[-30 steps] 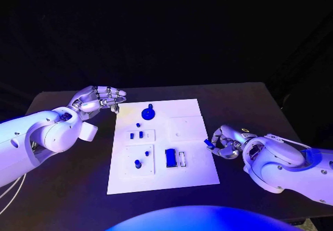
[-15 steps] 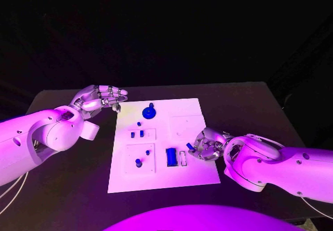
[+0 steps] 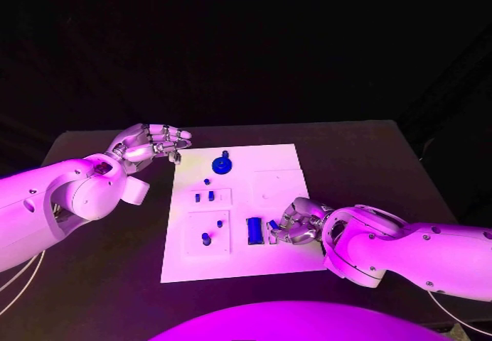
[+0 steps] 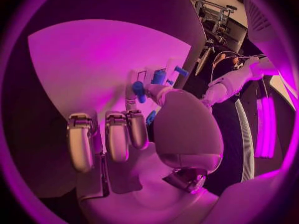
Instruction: Assemble the parts on the task board
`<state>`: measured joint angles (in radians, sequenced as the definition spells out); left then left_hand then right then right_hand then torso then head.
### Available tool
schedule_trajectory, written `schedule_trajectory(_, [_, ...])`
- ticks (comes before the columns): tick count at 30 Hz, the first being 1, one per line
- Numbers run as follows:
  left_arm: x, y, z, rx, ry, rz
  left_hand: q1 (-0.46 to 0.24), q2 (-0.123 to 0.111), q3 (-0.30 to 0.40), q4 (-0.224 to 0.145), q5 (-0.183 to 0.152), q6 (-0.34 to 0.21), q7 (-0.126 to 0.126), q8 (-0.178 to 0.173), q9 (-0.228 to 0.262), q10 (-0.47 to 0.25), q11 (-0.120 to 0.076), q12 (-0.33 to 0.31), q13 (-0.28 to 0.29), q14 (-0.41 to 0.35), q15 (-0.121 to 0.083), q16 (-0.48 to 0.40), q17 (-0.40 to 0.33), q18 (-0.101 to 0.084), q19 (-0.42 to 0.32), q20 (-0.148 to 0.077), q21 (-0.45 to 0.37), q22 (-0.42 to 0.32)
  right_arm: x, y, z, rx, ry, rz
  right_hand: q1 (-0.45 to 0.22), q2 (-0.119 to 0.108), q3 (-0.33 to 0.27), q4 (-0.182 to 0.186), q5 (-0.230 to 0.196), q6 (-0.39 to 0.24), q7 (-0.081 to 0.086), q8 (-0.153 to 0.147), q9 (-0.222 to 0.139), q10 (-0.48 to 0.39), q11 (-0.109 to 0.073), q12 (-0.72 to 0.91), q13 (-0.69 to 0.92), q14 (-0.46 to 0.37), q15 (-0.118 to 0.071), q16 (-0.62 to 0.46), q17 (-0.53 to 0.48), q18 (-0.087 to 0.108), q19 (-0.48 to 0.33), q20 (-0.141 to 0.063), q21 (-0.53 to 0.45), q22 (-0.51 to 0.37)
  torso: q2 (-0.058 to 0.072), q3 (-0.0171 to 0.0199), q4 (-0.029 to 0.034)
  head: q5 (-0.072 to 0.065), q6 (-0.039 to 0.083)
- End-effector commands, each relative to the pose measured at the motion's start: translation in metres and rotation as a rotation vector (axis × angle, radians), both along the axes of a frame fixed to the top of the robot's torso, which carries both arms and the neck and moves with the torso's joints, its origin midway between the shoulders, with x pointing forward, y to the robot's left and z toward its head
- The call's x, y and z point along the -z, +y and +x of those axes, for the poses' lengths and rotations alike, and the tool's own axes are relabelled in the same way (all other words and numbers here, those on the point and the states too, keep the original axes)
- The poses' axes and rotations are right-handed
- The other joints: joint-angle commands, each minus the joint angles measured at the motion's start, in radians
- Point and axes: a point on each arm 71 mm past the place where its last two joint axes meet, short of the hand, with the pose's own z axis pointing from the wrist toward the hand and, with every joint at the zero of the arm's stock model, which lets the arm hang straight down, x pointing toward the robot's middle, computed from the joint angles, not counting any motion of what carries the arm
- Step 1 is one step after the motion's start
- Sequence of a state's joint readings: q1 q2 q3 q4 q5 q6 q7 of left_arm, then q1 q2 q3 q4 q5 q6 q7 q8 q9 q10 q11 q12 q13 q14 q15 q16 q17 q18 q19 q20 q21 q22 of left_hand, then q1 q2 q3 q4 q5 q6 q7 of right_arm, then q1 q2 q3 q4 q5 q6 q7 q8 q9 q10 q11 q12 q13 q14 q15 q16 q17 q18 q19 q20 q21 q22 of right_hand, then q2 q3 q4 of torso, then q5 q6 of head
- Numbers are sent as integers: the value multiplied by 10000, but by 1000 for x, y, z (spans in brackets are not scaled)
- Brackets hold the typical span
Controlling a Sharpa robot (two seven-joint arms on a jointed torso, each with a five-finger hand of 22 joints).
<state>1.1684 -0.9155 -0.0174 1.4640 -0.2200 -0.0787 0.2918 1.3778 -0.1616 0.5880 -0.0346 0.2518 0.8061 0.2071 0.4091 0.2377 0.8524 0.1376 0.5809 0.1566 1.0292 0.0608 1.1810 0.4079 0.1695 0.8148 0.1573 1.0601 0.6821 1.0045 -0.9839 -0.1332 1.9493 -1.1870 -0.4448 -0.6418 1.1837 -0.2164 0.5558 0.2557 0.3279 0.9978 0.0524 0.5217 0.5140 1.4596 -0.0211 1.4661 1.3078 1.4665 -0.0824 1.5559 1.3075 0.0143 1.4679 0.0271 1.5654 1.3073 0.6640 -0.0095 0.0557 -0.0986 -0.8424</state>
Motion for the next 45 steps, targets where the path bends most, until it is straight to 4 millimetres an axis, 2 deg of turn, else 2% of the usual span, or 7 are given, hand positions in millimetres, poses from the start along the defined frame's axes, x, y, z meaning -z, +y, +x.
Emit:
schedule_trajectory(1, [-1, -2, -1, 121, 20, -134, 4, 66, 58, 24, 55, -52, -20, 52, -10, -59, 19, 47, -8, -76, 9, -6, -11, 161, -55, 0, -14, -2, 1, 3, -1, -35, 185, 171, -141, 24, -69, -57, 183, 68, -3, -31, -19, 616, -1, -21, 2056, 981, -16, 3, 2334, -143, 1029, -49, 54, 2635, 4, -2, -8, 8, -5])
schedule_trajectory(13, [-1, -1, -1, 98, 33, -131, 10, 93, 92, 21, 59, -58, -16, 61, -14, -71, 21, 54, -13, -80, 10, -8, -14, 161, -56, -3, -2, 5, 1, 4, -1, -172, 44, 95, -304, -10, -306, 19, 150, 77, 4, -52, -40, 616, 8, -22, 2058, 980, -12, 2, 2332, -143, 1029, -46, 54, 2635, -6, -10, 5, 27, -27])
schedule_trajectory(18, [-1, -1, -1, 87, 42, -136, 12, 120, 123, 22, 62, -60, -14, 69, -18, -76, 23, 63, -15, -82, 10, -9, -16, 160, -57, -4, 9, 11, 1, 4, 0, -226, -59, -23, -516, -86, -592, 177, -1, 91, 21, -89, -75, 605, 22, -43, 2051, 979, 1, -1, 2327, -143, 1029, -37, 54, 2635, -3, -11, 6, 24, -25])
schedule_trajectory(21, [-1, -1, -1, 78, 47, -133, 12, 120, 123, 22, 62, -60, -14, 69, -18, -76, 23, 63, -15, -82, 10, -9, -16, 160, -57, -4, 9, 11, 1, 4, 1, -254, -166, -112, -688, -167, -924, 290, 210, 121, 29, -114, -104, 601, 30, -53, 2050, 978, 8, -5, 2319, -143, 1029, -30, 54, 2635, -2, -8, 7, 25, -24])
schedule_trajectory(25, [-1, -1, -1, 66, 50, -129, 14, 126, 134, 20, 62, -63, -13, 71, -19, -77, 23, 66, -16, -83, 10, -10, -17, 160, -58, -5, 14, 14, 1, 4, 2, -286, -259, -183, -829, -170, -1186, 330, 89, 129, 40, -149, -134, 593, 40, -69, 2044, 974, 16, -14, 2303, -143, 1029, -24, 54, 2635, -7, -5, 5, 27, -14])
schedule_trajectory(32, [-1, -1, -1, 64, 51, -129, 12, 131, 143, 20, 62, -66, -11, 72, -21, -79, 24, 69, -17, -84, 10, -10, -18, 160, -60, -5, 17, 16, 1, 3, 3, -358, -353, -327, -893, -184, -1319, 335, 18, 128, 45, -170, -152, 581, 46, -96, 2032, 974, 20, -14, 2304, -143, 1029, -20, 54, 2635, -5, -6, 1, 33, -11])
schedule_trajectory(45, [-1, 0, -1, 48, 47, -127, 11, 138, 153, 20, 63, -67, -10, 75, -22, -80, 24, 72, -18, -85, 11, -11, -19, 160, -61, -5, 21, 18, 3, 1, 4, -549, -289, -614, -555, 86, -1331, 226, 239, 156, 2, -198, -185, 591, 11, -79, 2045, 970, -5, -25, 2284, -143, 1029, -30, 54, 2635, -1, -5, -1, -5, -35])
